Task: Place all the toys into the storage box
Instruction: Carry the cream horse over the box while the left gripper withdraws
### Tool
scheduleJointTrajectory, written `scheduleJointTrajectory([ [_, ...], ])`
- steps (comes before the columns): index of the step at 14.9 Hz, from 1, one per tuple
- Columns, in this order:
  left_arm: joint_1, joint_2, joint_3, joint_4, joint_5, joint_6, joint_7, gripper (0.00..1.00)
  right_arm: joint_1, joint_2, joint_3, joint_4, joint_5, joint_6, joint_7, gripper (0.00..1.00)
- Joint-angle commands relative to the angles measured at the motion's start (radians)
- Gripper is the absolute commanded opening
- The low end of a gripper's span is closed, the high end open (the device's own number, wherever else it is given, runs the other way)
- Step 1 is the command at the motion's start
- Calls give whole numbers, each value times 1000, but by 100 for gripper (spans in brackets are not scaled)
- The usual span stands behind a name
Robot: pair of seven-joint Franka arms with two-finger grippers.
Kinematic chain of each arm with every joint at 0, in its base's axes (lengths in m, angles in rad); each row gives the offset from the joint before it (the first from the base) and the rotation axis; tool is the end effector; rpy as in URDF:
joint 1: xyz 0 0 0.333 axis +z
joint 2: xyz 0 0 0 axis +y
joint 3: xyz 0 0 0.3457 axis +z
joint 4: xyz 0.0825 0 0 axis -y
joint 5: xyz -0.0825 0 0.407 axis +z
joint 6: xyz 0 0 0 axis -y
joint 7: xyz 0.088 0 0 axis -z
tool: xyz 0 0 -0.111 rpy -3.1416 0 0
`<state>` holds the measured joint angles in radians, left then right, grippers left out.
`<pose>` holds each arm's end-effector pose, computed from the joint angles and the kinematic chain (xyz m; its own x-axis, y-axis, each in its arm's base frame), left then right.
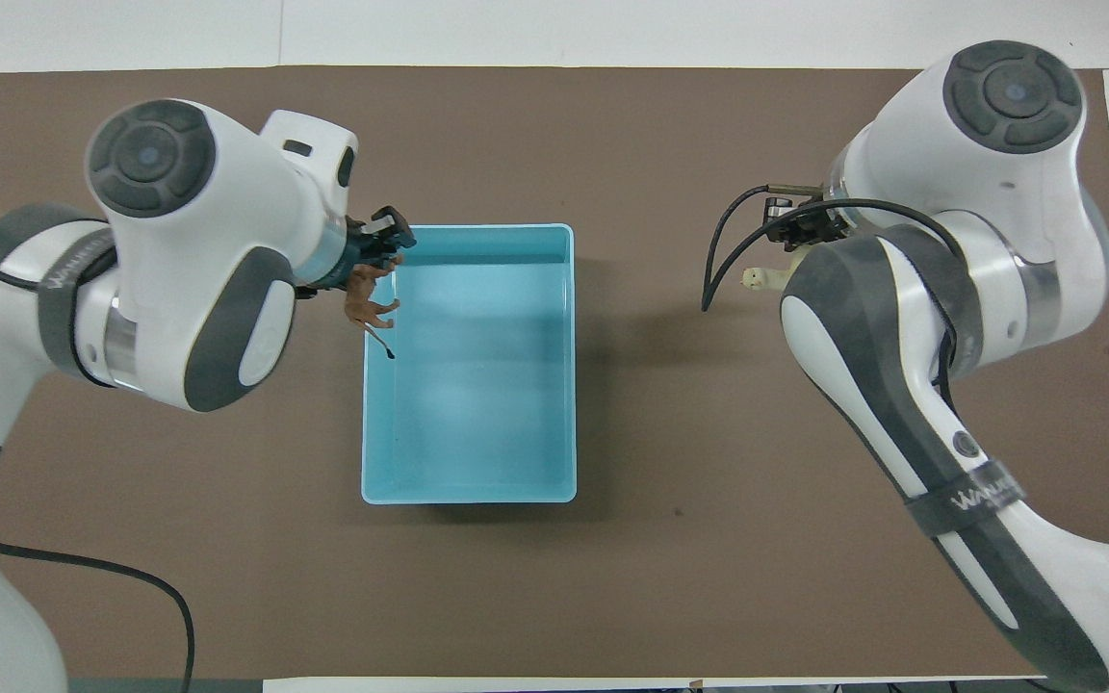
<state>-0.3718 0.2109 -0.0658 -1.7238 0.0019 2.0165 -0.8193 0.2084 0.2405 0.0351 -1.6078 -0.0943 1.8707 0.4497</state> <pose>0.5986 -0.2766 0.4828 0.9259 0.3748 0.0473 0.3713 -0.9260 0.0682 0.6497 0.1514 0.5083 0.9826 -0.1774 0.0551 -0.1809 -0.9814 0.0647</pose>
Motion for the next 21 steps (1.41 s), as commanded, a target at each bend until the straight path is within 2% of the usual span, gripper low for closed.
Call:
scheduleJointTrajectory([
  [1, -79, -40, 21, -109, -3, 63, -60, 0, 2, -41, 8, 49, 7, -105, -29, 0],
  [2, -91, -59, 23, -147, -3, 86, -61, 41, 3, -56, 8, 49, 7, -119, -34, 0],
  [3, -94, -62, 23, -157, -2, 79, -63, 89, 5, -64, 8, 49, 7, -131, -45, 0],
  [4, -91, -64, 26, -149, 0, 71, -63, 100, 5, -66, 11, 49, 7, -133, -45, 0],
  [6, -76, -83, 34, -140, 6, 48, -55, 100, 5, -66, 29, 49, 10, -130, -43, 0],
  [9, 48, -108, 40, -140, 13, 7, 29, 100, 29, -63, 71, 51, 53, -111, -26, 0],
  [12, 213, -108, 40, -142, 20, 1, 364, 100, 175, -35, 71, 55, 54, -55, 157, 0],
  [16, 356, -108, 40, -180, 20, 28, 742, 100, 316, 92, 69, 94, 51, 97, 305, 0],
  [18, 398, -96, 40, -218, 20, 107, 795, 100, 370, 155, 65, 101, 38, 128, 334, 0],
  [19, 418, -84, 40, -255, 20, 190, 798, 100, 415, 198, 60, 108, 25, 166, 384, 0],
  [21, 424, -68, 41, -331, 21, 330, 798, 100, 444, 232, 61, 94, -51, 238, 418, 0],
])
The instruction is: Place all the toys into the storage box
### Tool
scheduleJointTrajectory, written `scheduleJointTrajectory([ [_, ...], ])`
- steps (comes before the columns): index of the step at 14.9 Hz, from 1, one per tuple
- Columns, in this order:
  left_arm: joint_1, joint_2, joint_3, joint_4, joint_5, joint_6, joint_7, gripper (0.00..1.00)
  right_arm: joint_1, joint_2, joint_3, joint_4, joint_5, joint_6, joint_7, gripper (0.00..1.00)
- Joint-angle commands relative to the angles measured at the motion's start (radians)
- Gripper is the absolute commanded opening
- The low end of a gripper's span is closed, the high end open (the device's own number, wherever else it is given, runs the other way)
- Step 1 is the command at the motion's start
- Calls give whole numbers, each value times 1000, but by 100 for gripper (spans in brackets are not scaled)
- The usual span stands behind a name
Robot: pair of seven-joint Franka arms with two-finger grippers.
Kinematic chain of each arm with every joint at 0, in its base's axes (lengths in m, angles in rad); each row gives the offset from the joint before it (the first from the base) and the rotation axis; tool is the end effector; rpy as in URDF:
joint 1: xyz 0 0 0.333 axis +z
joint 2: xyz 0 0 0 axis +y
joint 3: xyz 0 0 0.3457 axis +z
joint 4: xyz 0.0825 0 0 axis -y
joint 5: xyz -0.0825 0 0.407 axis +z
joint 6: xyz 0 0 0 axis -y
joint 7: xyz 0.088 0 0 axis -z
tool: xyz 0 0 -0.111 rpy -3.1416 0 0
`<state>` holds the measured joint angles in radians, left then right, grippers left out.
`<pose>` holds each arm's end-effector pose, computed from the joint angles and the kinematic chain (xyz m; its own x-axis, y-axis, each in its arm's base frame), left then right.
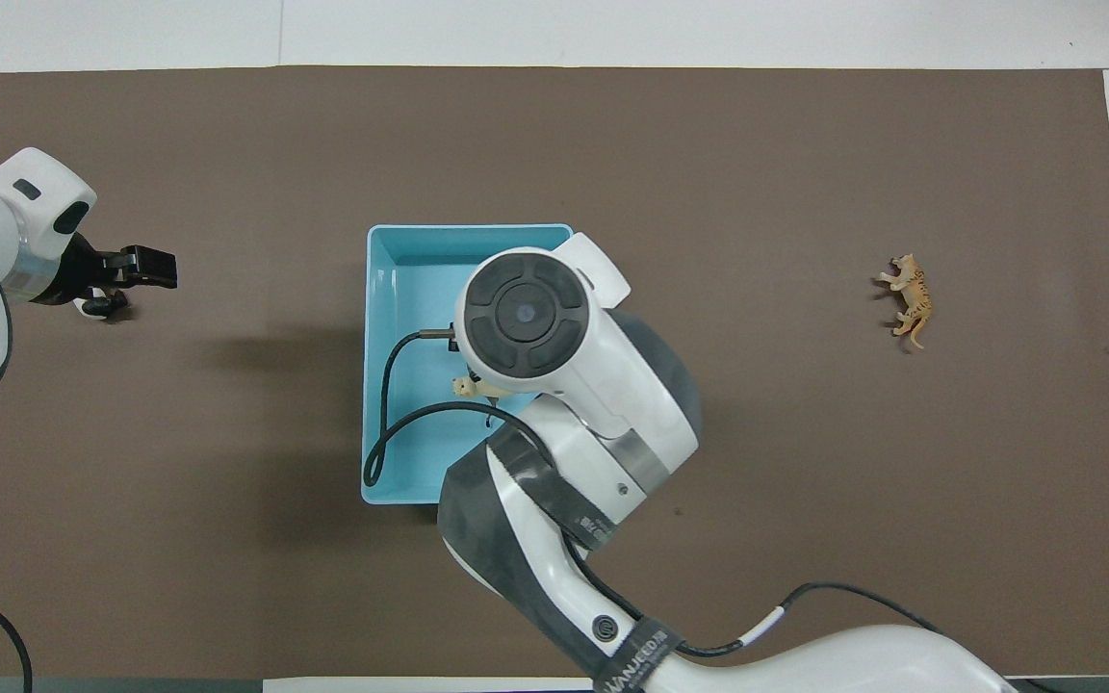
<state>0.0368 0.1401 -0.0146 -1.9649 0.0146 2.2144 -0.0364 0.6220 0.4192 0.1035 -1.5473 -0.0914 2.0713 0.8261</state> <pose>0.6217 0.0146 0.4269 0.9927 0.0500 0.1095 0.0511 -0.9987 -0.0065 0.5509 0.4675 0.4346 0.9919 -0.0743 0.1033 -0.0695 -0.9964 -0.0496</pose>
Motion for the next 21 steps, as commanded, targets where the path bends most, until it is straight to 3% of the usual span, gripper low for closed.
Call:
scheduleJointTrajectory([
  [1, 21, 6, -10, -112, 13, 164, 15, 100, 30, 55, -7, 33, -56, 29, 48, 0],
  [2, 25, 21, -10, -115, 15, 186, 13, 100, 31, 55, -7, 35, -57, 12, 60, 80],
  [3, 28, 39, -10, -114, 15, 218, -2, 100, 35, 55, -7, 44, -59, -11, 82, 100],
  [7, 66, 98, -11, -120, 13, 289, -112, 100, 16, 59, -5, 154, -59, -167, 137, 100],
  [9, 75, 119, -8, -117, 19, 313, -80, 100, -55, 24, -8, 179, -54, -215, 86, 100],
  [14, 158, 185, -5, -78, 71, 407, 78, 100, -364, -42, -5, 136, -51, -267, -442, 100],
  [18, 196, 200, -5, -98, 71, 430, 79, 100, -520, -97, -5, -29, -51, -168, -732, 100],
  [21, 195, 200, -7, -117, 71, 447, 76, 100, -669, -173, -5, -282, -45, 71, -959, 100],
])
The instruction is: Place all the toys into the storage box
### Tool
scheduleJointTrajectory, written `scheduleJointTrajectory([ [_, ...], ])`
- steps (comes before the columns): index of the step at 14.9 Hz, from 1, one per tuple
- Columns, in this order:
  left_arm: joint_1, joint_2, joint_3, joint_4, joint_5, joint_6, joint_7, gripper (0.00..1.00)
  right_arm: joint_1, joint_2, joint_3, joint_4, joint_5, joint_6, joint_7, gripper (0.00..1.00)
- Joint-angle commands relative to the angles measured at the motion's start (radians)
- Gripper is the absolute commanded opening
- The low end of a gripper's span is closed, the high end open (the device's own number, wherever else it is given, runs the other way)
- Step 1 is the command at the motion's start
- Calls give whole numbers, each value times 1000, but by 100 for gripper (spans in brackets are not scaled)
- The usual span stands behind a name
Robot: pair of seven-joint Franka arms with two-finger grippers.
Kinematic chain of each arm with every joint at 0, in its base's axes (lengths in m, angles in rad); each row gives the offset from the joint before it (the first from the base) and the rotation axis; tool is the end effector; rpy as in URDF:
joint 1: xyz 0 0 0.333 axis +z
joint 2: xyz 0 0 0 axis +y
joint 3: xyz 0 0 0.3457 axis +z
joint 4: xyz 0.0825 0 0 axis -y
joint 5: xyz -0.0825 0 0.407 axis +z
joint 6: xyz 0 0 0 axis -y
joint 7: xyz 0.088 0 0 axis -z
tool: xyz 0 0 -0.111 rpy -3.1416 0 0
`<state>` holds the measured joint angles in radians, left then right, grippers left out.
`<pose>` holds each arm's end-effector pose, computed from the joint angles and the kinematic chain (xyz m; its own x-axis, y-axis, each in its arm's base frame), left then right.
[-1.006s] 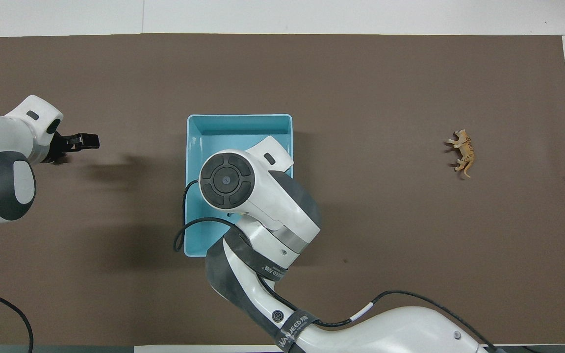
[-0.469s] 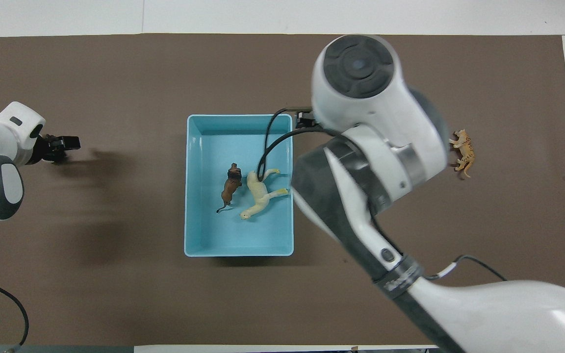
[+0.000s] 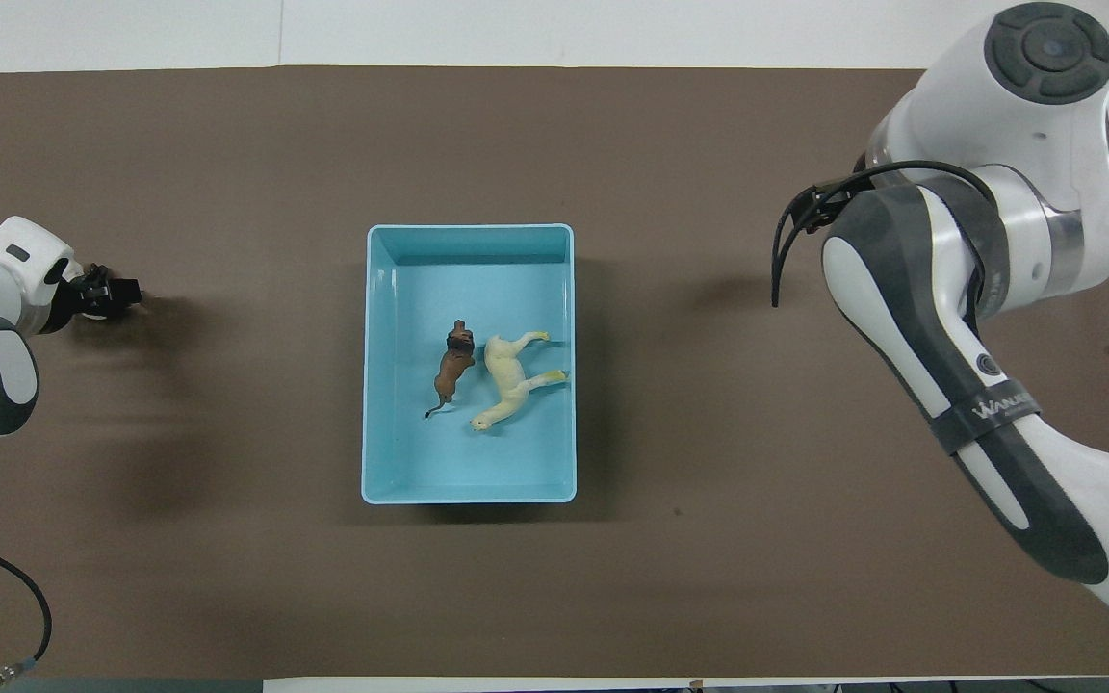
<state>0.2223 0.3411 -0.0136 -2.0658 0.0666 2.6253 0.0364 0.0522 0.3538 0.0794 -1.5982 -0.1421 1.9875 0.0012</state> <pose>0.6238 0.1310 0.2952 0.9705 0.1111 0.2141 0.1240 -0.9911 -0.0479 0.6936 0.0758 0.4471 0.9829 0.1809 0.0344 0.1765 -0.9788 0.1042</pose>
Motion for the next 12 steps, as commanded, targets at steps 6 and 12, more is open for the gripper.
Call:
scheduleJointTrajectory([
  [6, 8, 4, -8, -1, 19, 18, -18, 0, -216, -177, 19, -558, 15, 536, -277, 100],
  [12, -202, -94, -17, 157, 13, -348, -364, 0, -255, -112, 19, -563, 13, 640, -319, 100],
])
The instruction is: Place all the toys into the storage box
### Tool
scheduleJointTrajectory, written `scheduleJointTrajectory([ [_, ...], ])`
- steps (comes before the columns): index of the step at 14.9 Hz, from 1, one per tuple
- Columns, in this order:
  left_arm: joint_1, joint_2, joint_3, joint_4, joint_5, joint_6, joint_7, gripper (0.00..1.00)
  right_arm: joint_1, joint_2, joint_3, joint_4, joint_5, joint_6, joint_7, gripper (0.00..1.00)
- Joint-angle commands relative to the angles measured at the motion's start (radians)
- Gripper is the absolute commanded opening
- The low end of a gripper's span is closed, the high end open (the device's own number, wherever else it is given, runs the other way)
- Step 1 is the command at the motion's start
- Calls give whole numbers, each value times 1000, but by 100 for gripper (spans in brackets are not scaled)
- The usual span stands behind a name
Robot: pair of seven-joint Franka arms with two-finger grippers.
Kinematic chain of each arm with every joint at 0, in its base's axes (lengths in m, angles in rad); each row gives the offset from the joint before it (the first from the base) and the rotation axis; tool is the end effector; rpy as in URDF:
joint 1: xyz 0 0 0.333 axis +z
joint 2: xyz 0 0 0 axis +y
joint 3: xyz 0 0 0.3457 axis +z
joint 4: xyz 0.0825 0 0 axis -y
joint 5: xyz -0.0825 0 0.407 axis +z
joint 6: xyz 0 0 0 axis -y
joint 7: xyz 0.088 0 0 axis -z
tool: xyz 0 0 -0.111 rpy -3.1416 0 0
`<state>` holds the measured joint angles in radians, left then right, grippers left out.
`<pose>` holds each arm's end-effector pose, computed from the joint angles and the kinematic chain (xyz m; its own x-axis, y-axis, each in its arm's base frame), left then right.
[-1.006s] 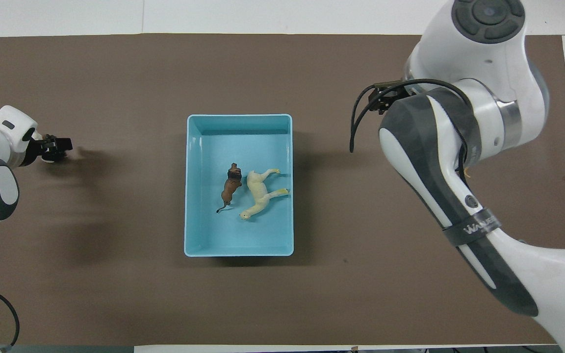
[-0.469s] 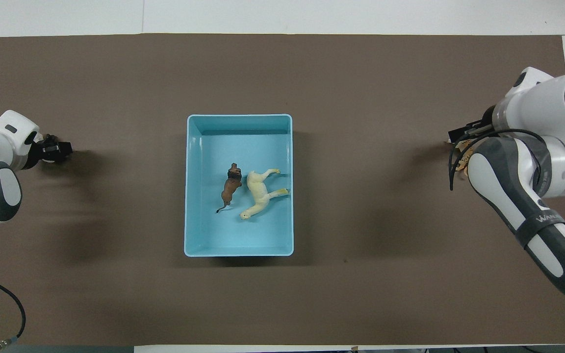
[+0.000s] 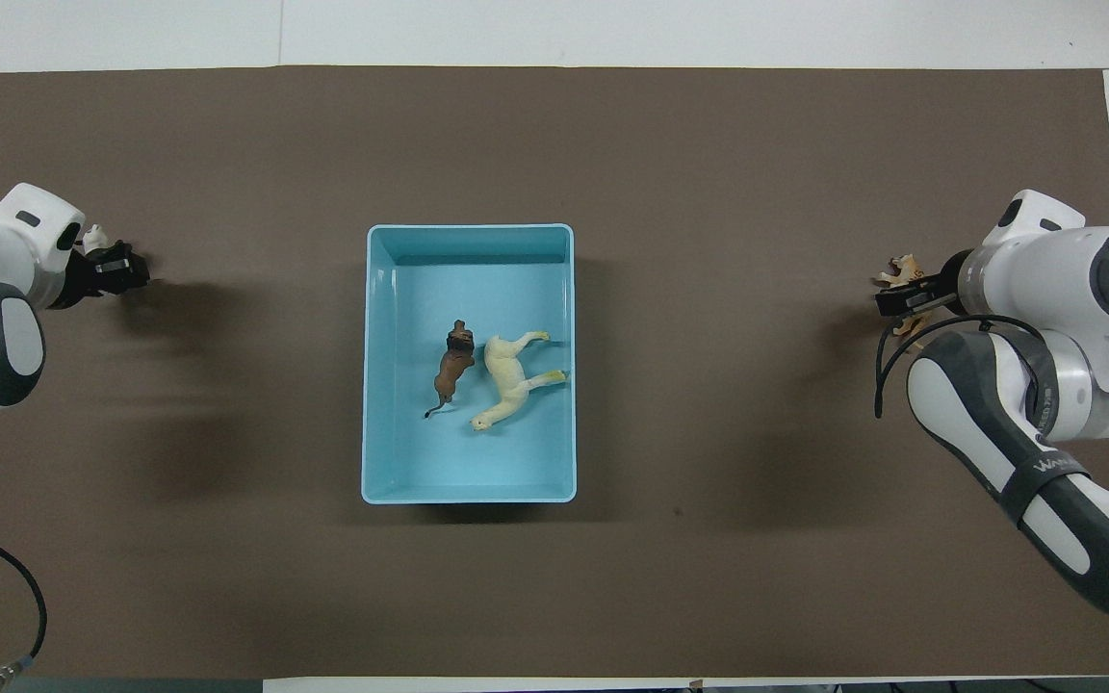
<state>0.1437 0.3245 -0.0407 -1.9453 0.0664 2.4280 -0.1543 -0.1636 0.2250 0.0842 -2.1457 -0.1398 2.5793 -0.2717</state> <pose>0.6538 0.0695 0.3400 0.9647 0.2083 0.1611 0.2131 -0.9769 -0.0132 0.6074 -0.0474 0.3272 0.9374 0.3008 0.1757 0.2806 -0.9509 0.1305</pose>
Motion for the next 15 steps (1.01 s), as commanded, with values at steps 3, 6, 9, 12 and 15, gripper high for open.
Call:
scheduleJointTrajectory([
  [3, -323, -146, 10, 39, 13, -259, -486, 0, -48, 37, 14, -17, 11, 79, -55, 100],
  [6, -452, -165, 8, 36, -7, -261, -710, 0, -50, 60, 14, -25, 12, 122, -58, 100],
  [9, -542, -177, 8, 11, -10, -250, -798, 0, -53, 66, 16, -30, 16, 147, -61, 96],
  [12, -611, -197, 7, -41, -10, -179, -859, 0, -68, 66, 19, -33, 19, 159, -89, 21],
  [15, -636, -205, 8, -63, -10, -182, -872, 84, -65, 66, 19, -62, 40, 217, -93, 0],
])
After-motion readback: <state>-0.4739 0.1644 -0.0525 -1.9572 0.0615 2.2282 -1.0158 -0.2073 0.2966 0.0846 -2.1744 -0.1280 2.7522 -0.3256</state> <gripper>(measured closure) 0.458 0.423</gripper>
